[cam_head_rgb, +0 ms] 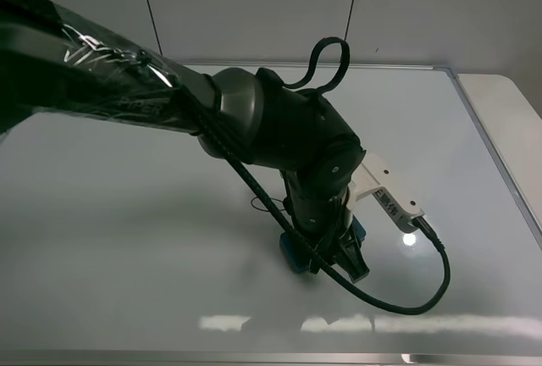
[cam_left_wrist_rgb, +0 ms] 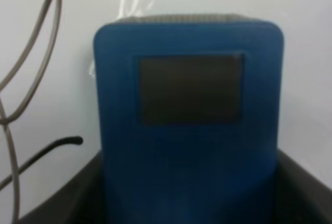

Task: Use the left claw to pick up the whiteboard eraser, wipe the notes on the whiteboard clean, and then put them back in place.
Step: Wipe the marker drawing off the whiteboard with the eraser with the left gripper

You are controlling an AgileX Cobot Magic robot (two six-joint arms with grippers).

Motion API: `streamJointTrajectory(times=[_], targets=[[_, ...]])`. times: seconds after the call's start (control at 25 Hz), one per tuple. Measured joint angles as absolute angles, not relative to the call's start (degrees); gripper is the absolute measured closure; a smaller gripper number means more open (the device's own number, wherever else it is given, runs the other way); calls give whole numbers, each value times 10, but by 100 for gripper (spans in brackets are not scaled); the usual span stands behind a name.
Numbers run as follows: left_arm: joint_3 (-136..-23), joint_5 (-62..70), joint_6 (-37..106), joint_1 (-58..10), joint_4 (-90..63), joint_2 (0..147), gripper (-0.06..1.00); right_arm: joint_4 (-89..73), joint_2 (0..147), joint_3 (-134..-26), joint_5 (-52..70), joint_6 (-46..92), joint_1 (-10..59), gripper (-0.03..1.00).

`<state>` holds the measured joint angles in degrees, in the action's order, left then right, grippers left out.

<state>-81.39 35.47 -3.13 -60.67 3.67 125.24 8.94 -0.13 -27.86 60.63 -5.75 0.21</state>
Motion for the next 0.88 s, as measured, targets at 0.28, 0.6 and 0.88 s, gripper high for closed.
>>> streamJointTrajectory(times=[0.28, 0.6, 0.88], targets=[[-815, 353, 0, -592, 19, 1258, 40, 89, -1, -279, 606, -58, 2, -2], [-820, 335, 30, -532, 10, 1261, 40, 89, -1, -279, 606, -58, 2, -2], [-821, 326, 40, -466, 36, 1261, 40, 89, -1, -279, 606, -58, 2, -2]])
